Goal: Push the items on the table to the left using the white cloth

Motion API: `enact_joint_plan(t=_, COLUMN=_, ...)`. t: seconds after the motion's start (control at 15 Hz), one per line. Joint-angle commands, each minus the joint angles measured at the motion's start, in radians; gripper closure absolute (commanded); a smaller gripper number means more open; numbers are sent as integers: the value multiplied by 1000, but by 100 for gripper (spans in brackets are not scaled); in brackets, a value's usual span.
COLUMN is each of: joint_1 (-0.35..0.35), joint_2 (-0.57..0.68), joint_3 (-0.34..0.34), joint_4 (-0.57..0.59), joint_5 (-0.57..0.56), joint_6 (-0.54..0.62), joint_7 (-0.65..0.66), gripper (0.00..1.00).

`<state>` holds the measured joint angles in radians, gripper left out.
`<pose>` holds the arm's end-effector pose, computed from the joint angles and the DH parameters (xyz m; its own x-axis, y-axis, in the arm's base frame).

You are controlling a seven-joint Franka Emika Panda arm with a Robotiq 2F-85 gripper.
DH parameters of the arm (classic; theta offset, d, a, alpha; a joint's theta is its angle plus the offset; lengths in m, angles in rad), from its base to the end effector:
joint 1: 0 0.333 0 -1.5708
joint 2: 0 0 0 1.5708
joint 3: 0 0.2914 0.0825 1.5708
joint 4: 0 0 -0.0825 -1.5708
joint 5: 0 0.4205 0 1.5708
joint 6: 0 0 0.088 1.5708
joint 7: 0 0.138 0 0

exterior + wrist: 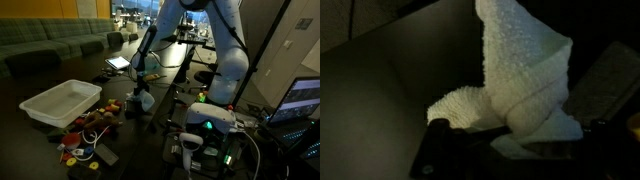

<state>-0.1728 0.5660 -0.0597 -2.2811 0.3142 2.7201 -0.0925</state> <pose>0.4796 -0.1271 0.0087 0.9048 -0.4074 -0.1237 -0.4176 -0.9058 -0.0712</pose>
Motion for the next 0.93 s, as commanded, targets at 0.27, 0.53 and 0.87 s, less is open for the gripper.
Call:
enact_joint_plan(t=0.27, joint_1=127, joint_2=243, joint_3=-75, joint_4=194, joint_5=-152, joint_6=71, joint_7=240, gripper=100)
enact_joint_plan(t=0.53, joint_1=186, joint_2=236, joint_3=-76, joint_4=218, joint_5=-145, joint_6=44, joint_7=331, gripper=100)
enact_joint_plan(t=0.87, joint_1=245, joint_2=215, joint_3=-31, joint_4=218, joint_5=-131, joint_6=18, joint_7=400, gripper=100)
